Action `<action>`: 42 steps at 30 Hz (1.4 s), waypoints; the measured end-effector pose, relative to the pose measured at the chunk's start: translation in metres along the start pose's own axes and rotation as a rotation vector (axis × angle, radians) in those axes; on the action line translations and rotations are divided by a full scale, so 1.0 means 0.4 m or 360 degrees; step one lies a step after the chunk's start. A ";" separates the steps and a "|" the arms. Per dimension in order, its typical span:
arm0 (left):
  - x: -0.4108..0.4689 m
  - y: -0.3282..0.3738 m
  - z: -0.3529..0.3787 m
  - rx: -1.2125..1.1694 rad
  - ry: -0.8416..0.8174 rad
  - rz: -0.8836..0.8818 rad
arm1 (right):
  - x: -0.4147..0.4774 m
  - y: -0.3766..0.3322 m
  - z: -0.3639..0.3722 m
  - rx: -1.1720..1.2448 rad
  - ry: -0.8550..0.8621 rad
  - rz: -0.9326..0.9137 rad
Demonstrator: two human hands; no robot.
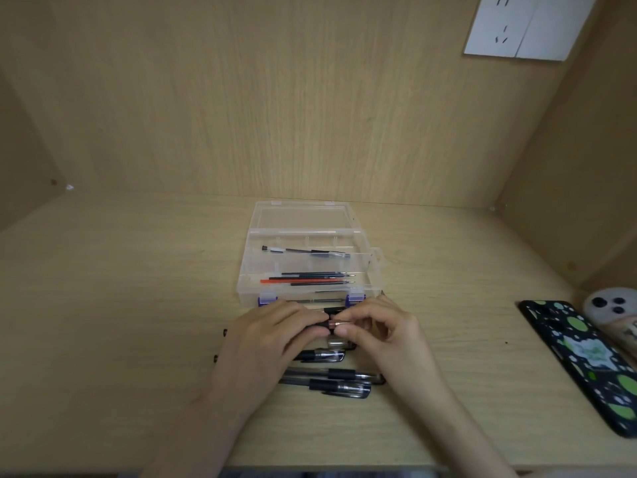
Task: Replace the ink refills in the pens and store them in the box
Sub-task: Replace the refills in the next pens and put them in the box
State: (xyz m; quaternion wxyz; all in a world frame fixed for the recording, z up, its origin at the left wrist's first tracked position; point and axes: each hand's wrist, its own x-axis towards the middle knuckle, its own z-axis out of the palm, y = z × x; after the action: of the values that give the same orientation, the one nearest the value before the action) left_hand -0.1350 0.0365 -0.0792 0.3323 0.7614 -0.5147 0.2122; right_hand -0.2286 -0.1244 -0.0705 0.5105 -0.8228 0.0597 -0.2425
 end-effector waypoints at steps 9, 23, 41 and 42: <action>0.002 0.004 -0.002 -0.0008 0.0012 -0.0086 | 0.000 0.007 -0.005 0.0088 0.0037 -0.0039; -0.004 -0.004 0.000 -0.0030 -0.0021 -0.0112 | -0.004 0.014 -0.010 0.0122 0.0005 0.0052; -0.002 0.001 -0.005 -0.0026 -0.0005 -0.0125 | -0.006 0.013 -0.011 0.0182 -0.0044 0.0081; -0.003 0.001 -0.005 -0.0030 -0.0003 -0.0131 | -0.006 0.013 -0.012 0.0205 -0.0052 0.0107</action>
State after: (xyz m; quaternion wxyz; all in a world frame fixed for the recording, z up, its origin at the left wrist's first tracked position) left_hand -0.1358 0.0387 -0.0784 0.3474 0.7789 -0.4853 0.1928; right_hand -0.2321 -0.1297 -0.0742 0.5711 -0.7897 0.0633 -0.2151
